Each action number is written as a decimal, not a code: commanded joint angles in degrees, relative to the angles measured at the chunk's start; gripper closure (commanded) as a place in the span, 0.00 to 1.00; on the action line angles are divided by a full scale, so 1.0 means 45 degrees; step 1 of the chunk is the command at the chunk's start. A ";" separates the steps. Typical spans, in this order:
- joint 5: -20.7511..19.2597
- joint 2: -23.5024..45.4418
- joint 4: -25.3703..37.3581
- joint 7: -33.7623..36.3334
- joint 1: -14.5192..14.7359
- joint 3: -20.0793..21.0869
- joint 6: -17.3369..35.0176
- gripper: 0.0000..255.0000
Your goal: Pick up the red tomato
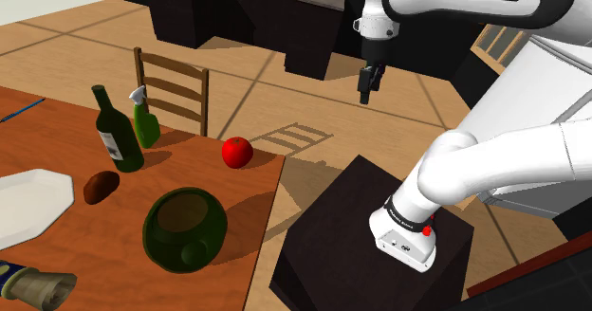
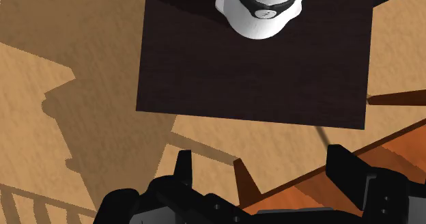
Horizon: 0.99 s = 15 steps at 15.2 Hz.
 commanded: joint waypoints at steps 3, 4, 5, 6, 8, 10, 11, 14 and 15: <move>0.0050 0.0614 -0.0183 -0.0220 0.0158 -0.0081 0.0983 0.00; 0.0079 0.0943 -0.0248 -0.0331 0.0240 -0.0119 0.1470 0.00; 0.0112 0.1286 -0.0296 -0.0446 0.0320 -0.0153 0.1954 0.00; 0.0148 0.1642 -0.0326 -0.0562 0.0400 -0.0184 0.2432 0.00; 0.0232 0.2388 -0.0335 -0.0804 0.0559 -0.0234 0.3372 0.00; 0.0331 0.3175 -0.0274 -0.1054 0.0724 -0.0274 0.4283 0.00; 0.0385 0.3581 -0.0218 -0.1182 0.0810 -0.0293 0.4725 0.00; 0.0579 0.4838 0.0050 -0.1586 0.1059 -0.0320 0.5988 0.00; 0.0654 0.5267 0.0172 -0.1727 0.1139 -0.0319 0.6386 0.00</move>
